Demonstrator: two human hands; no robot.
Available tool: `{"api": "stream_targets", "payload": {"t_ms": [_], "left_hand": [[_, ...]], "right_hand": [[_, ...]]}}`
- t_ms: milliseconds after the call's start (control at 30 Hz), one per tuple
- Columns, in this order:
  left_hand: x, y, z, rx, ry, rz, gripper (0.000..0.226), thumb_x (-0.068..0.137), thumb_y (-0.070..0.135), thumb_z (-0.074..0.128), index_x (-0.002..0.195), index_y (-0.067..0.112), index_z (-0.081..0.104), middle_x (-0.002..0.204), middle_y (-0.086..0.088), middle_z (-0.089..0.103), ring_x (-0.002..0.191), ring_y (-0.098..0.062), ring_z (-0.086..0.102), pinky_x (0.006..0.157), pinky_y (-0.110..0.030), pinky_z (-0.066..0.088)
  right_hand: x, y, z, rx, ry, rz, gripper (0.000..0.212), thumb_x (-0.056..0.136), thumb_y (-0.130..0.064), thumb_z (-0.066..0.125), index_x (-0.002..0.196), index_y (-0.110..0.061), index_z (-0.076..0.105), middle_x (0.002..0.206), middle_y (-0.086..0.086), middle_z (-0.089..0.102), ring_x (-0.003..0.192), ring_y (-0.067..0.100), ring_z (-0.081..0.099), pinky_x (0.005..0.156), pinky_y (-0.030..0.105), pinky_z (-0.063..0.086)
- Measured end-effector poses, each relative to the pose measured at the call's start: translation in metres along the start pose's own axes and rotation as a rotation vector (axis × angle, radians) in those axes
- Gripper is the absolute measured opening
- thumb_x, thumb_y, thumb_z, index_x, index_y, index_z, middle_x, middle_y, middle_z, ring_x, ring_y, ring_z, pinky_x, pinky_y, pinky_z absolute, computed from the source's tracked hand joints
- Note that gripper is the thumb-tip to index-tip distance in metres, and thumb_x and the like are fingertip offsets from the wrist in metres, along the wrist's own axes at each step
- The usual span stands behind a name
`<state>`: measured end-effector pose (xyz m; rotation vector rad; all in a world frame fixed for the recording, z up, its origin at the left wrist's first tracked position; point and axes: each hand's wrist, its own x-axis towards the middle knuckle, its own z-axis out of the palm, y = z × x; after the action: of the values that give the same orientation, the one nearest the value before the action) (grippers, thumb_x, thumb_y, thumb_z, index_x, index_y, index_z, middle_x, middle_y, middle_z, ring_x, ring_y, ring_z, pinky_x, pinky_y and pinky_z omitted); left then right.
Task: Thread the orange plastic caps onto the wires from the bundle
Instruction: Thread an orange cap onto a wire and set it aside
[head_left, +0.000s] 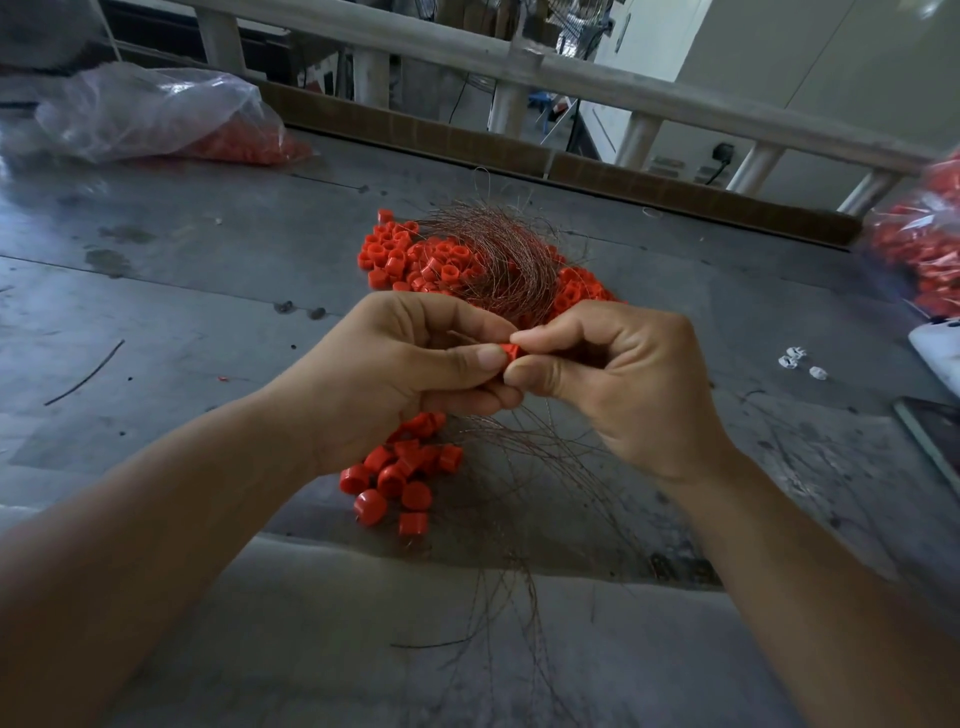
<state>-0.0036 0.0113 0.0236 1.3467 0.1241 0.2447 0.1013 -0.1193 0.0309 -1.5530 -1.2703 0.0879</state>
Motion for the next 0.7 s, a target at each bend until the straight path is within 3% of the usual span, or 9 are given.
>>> {"api": "stream_targets", "payload": {"t_ms": [133,300,400,500,700], "left_hand": [[0.0,0.002,-0.003,-0.007,-0.054,-0.045,0.031,0.058,0.012,0.064,0.089,0.007,0.064,0.067,-0.009,0.07,0.061,-0.015,0.069,0.053,-0.017,0.054],[-0.001,0.003,-0.008,-0.041,-0.136,-0.079,0.029,0.065,0.006,0.066,0.094,0.009,0.063,0.068,-0.01,0.069,0.06,-0.016,0.069,0.052,-0.018,0.053],[0.0,0.002,-0.01,-0.02,-0.169,-0.11,0.038,0.065,0.006,0.066,0.102,0.008,0.059,0.068,-0.011,0.069,0.06,-0.018,0.069,0.051,-0.019,0.054],[-0.001,0.003,-0.007,0.017,-0.154,-0.079,0.043,0.063,0.014,0.065,0.104,0.01,0.057,0.069,-0.011,0.069,0.062,-0.018,0.069,0.053,-0.02,0.054],[-0.006,0.002,0.005,0.337,-0.053,0.131,0.057,0.055,0.037,0.071,0.108,0.03,0.053,0.075,-0.008,0.071,0.065,-0.019,0.07,0.057,-0.021,0.054]], "right_hand": [[0.0,0.0,-0.002,0.063,-0.065,0.042,0.017,0.061,-0.025,0.072,0.076,-0.024,0.065,0.073,-0.01,0.065,0.069,0.008,0.065,0.065,0.021,0.054],[0.001,-0.002,-0.007,0.07,-0.207,0.081,0.029,0.062,-0.027,0.069,0.091,-0.03,0.064,0.072,-0.01,0.059,0.071,0.002,0.058,0.069,0.017,0.05],[0.002,-0.004,-0.008,-0.014,-0.325,0.086,0.02,0.066,-0.031,0.065,0.086,-0.034,0.063,0.078,-0.012,0.059,0.078,0.0,0.057,0.073,0.019,0.048],[0.002,-0.004,-0.006,-0.102,-0.316,0.055,0.013,0.07,-0.032,0.065,0.082,-0.035,0.06,0.078,-0.013,0.056,0.074,-0.001,0.054,0.068,0.014,0.045],[0.0,-0.003,-0.003,-0.25,-0.267,0.004,0.008,0.075,-0.007,0.07,0.081,-0.01,0.066,0.078,-0.01,0.054,0.072,0.001,0.053,0.067,0.012,0.043]]}}
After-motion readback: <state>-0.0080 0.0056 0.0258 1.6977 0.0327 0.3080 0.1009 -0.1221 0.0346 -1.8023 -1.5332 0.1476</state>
